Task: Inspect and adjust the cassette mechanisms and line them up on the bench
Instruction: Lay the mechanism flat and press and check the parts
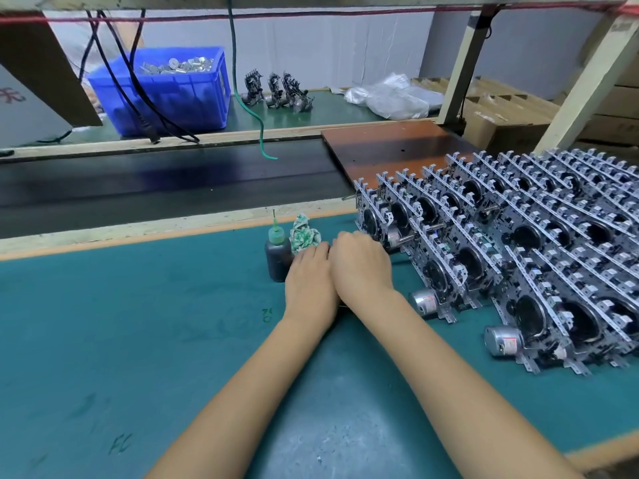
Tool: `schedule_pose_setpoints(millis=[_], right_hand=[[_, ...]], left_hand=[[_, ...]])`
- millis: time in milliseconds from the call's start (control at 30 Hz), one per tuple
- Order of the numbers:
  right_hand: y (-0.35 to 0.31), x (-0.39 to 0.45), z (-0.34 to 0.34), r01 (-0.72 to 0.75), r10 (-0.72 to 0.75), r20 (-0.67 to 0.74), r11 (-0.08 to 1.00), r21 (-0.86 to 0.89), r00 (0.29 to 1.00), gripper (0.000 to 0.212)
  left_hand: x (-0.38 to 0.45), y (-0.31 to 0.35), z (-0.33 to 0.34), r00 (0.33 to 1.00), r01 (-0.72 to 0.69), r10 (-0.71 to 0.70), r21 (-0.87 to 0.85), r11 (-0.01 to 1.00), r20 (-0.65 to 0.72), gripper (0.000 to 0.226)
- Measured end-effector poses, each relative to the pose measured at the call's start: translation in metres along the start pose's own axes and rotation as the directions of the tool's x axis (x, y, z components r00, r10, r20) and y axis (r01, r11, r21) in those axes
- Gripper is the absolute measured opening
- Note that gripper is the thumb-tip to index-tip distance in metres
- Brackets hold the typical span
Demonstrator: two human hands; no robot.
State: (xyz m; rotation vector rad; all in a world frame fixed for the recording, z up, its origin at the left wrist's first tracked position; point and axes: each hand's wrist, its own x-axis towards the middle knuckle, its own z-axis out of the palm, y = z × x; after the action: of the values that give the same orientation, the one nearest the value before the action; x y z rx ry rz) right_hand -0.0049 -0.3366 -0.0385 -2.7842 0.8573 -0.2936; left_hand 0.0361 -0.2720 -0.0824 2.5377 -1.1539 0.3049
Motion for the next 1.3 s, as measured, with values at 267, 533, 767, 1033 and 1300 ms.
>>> schedule_pose_setpoints(millis=[267,533,767,1033,1300], right_hand=[[0.001,0.002,-0.005,-0.075,0.074,0.012,0.997,0.021,0.997,0.021],[0.004,0.002,0.006,-0.025,0.025,0.007,1.000,-0.005,1.000,0.018],[0.015,-0.013,0.007,0.115,-0.115,0.010,0.992,0.047,0.993,0.034],[-0.057,-0.069,-0.008,0.384,-0.284,-0.270,0.794,0.471,0.920,0.030],[-0.157,-0.073,0.032,0.522,-0.598,-0.005,0.695,0.495,0.802,0.019]], left_hand=[[-0.005,0.001,-0.009,0.998,-0.065,0.060,0.196,0.979,0.029,0.010],[-0.021,-0.002,-0.022,0.993,-0.043,-0.003,0.374,0.927,0.120,0.034],[-0.038,-0.023,-0.031,0.930,-0.312,0.339,0.184,0.932,-0.140,0.017],[-0.084,-0.060,-0.078,0.966,0.033,-0.118,-0.344,0.938,-0.229,0.024],[-0.123,-0.161,-0.112,0.866,0.446,-0.477,-0.202,0.872,-0.149,0.013]])
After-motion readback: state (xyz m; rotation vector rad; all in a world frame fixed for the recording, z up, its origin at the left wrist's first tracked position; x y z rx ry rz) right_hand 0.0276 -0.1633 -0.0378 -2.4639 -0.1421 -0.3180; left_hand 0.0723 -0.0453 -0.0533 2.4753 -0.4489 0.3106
